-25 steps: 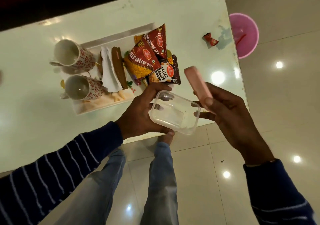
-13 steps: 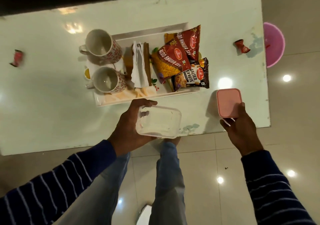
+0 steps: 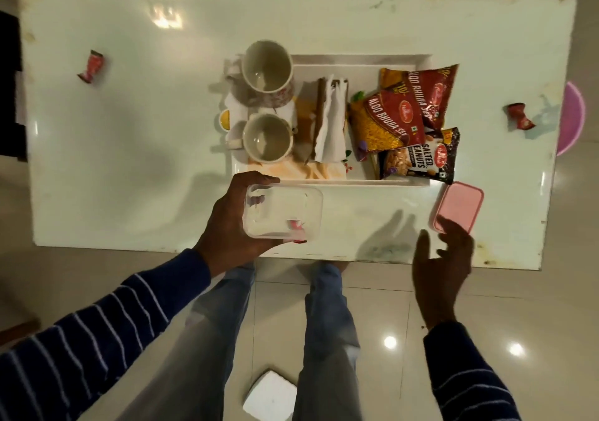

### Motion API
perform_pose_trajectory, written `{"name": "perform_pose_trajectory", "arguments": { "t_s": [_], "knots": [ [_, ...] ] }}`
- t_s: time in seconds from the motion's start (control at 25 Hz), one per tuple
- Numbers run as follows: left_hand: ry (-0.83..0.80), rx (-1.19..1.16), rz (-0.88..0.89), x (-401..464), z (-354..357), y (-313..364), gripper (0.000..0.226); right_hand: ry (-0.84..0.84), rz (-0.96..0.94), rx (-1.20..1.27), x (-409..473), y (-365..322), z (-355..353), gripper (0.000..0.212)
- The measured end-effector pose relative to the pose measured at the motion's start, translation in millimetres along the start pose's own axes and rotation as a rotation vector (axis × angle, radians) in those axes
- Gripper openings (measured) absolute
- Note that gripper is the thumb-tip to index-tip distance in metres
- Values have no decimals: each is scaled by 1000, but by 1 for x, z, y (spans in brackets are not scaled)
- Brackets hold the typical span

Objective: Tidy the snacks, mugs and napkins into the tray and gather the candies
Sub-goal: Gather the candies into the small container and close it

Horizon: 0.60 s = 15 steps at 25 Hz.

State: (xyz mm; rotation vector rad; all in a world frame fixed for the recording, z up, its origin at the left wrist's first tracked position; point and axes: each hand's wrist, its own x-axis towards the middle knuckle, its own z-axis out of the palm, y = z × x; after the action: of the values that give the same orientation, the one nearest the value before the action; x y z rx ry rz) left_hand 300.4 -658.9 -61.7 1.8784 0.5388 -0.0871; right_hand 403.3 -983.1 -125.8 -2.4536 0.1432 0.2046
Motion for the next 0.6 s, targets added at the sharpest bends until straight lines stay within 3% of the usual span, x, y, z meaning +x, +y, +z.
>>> {"name": "perform_pose_trajectory", "arguments": {
  "t_s": [0.08,0.2,0.4,0.6],
  "knots": [
    [31,-3,-7,-5,-13,-10,87,-210,-153,-6,-33,-31,28,38],
    [64,-16,-38,-15,-32,-23,89,-412,-137,53,-74,-75,73,44],
    [87,-8,-28,-25,-58,-55,90,-486,-22,-89,-101,-106,121,57],
    [101,-29,-24,-32,-65,-78,90,-494,-119,-132,-97,-104,139,31]
  ]
}}
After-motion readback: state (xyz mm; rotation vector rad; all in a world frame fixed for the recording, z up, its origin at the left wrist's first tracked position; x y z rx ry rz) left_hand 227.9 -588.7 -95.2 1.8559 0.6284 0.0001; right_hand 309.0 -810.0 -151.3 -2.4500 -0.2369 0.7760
